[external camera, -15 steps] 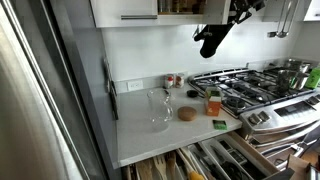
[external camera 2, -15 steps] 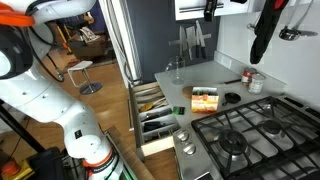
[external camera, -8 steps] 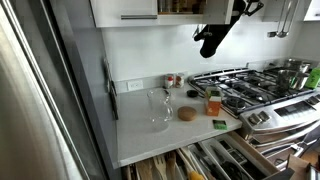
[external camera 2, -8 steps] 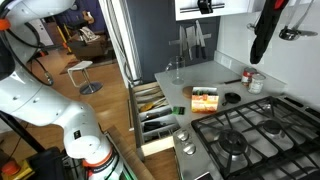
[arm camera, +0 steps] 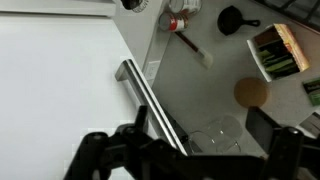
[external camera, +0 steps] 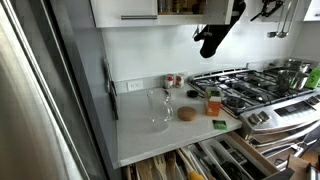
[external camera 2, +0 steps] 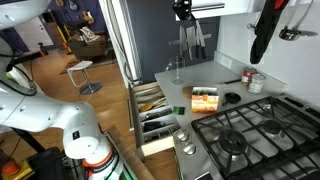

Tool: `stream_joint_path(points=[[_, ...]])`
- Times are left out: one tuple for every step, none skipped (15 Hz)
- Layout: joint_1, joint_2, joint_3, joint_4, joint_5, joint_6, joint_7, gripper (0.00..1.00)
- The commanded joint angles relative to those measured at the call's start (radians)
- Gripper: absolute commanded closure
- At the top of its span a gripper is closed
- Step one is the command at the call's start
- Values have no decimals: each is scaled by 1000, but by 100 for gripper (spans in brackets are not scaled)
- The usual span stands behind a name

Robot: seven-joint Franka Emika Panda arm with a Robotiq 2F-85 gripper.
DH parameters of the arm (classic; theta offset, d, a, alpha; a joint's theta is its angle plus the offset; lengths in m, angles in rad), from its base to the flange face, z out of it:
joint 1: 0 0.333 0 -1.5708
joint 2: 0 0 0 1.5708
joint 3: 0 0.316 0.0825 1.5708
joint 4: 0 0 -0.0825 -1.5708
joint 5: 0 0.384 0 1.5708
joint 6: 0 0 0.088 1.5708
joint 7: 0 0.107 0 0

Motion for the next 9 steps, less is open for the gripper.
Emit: stream_joint_path(points=[[63,-14,-39,-5,-47,3,38,0],[63,-16,-40,-6,-48,0,42,0],[63,-16,-40,-7,-48,0,43,0],[63,-16,-40,-8,-48,0,43,0],[60,-25,-24,-6,-65,-32,64,0],[30,-34,9,4,-122,-81,131,0],[1,-46,40,2,-194,-79,184,0],[0,-49,48,30,-238,-159,238,0],[3,-55,55,53,-272,-232,296,0]])
